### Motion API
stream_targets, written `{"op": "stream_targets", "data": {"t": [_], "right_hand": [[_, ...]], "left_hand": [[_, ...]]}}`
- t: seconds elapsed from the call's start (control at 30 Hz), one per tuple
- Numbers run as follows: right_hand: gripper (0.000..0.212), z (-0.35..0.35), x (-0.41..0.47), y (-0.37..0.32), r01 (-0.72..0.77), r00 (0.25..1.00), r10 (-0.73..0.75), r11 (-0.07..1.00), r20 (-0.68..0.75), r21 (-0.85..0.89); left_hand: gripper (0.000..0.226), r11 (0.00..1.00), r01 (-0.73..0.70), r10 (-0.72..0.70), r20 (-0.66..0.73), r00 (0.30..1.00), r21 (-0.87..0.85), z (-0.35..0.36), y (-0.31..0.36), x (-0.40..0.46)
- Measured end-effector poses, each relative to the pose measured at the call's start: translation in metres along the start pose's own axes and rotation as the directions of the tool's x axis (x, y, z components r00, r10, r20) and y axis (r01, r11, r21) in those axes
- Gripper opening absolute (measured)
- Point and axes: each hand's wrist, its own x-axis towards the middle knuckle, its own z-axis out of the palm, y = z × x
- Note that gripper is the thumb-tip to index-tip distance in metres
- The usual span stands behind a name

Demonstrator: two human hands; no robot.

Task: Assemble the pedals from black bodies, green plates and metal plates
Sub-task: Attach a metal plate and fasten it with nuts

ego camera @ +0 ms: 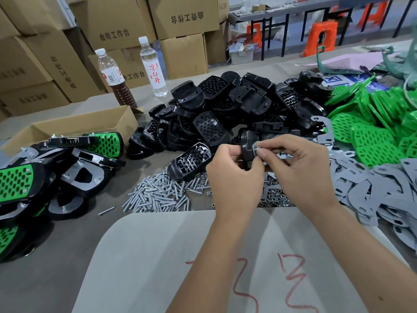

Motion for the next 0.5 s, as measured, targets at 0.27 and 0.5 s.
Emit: {"op": "stream_targets", "data": {"t": [0.27,0.5], "right_hand": [[0.01,0.0014,0.002,-0.0072,0.109,0.992,-0.119,0.968,-0.032,-0.227],[0.012,-0.0013,0.0013,0.0004,0.029,0.999,-0.028,0.997,0.016,-0.068]], "left_hand": [[0.017,0.998,-0.048,0.048,-0.012,0.999,0.041,0.0012,-0.0015,-0.0028],[0.018,0.998,-0.053,0.053,-0.009,0.999,0.031,0.0016,-0.0049,-0.0038]]}}
